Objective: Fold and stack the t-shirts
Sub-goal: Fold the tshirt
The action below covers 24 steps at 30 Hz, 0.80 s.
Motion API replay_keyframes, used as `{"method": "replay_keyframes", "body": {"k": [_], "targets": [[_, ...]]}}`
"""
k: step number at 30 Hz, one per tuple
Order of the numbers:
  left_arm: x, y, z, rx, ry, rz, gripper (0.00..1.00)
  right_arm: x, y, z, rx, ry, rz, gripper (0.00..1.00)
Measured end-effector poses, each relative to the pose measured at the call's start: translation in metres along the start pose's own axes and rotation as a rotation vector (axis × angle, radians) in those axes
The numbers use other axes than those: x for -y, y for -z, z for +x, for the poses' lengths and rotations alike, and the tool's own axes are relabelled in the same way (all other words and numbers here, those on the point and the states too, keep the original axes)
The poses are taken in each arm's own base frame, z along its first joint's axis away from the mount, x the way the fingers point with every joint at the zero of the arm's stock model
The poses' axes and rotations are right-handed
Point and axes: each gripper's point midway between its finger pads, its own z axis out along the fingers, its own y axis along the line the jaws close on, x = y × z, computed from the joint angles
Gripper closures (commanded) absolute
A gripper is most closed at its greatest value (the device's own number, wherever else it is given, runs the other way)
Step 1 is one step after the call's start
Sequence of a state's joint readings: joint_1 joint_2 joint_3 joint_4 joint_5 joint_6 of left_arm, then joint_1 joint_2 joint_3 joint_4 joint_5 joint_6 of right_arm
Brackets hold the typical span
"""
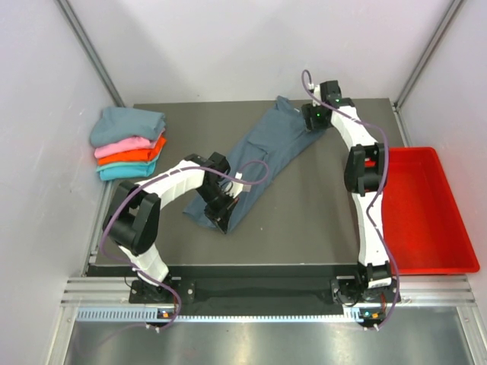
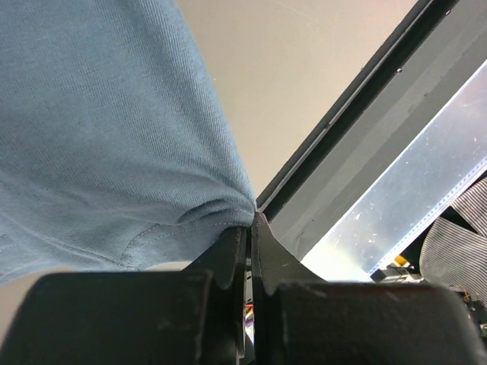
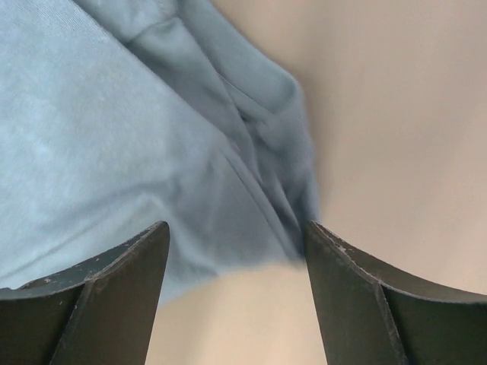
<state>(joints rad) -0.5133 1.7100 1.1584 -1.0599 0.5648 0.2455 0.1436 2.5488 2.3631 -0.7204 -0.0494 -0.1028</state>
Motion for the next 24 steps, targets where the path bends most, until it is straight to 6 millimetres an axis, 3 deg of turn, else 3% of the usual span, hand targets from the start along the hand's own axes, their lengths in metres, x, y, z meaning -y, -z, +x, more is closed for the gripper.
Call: {"method": "replay_keyframes", "body": {"k": [9, 12, 18, 24], "targets": [[0.008, -0.004, 0.000, -0.010, -0.019, 0.018, 1.00, 0.020, 0.058, -0.016, 0.050, -0.180, -0.035, 0.28], [0.010, -0.004, 0.000, -0.010, -0.021, 0.025, 1.00, 0.010, 0.059, -0.008, 0.032, -0.243, -0.103, 0.28], [0.013, -0.011, 0.002, -0.037, -0.029, 0.031, 1.00, -0.027, 0.043, 0.038, -0.115, -0.374, -0.262, 0.29], [0.017, -0.016, 0.003, -0.059, -0.041, 0.034, 1.00, -0.036, 0.042, 0.038, -0.124, -0.418, -0.313, 0.30]]}}
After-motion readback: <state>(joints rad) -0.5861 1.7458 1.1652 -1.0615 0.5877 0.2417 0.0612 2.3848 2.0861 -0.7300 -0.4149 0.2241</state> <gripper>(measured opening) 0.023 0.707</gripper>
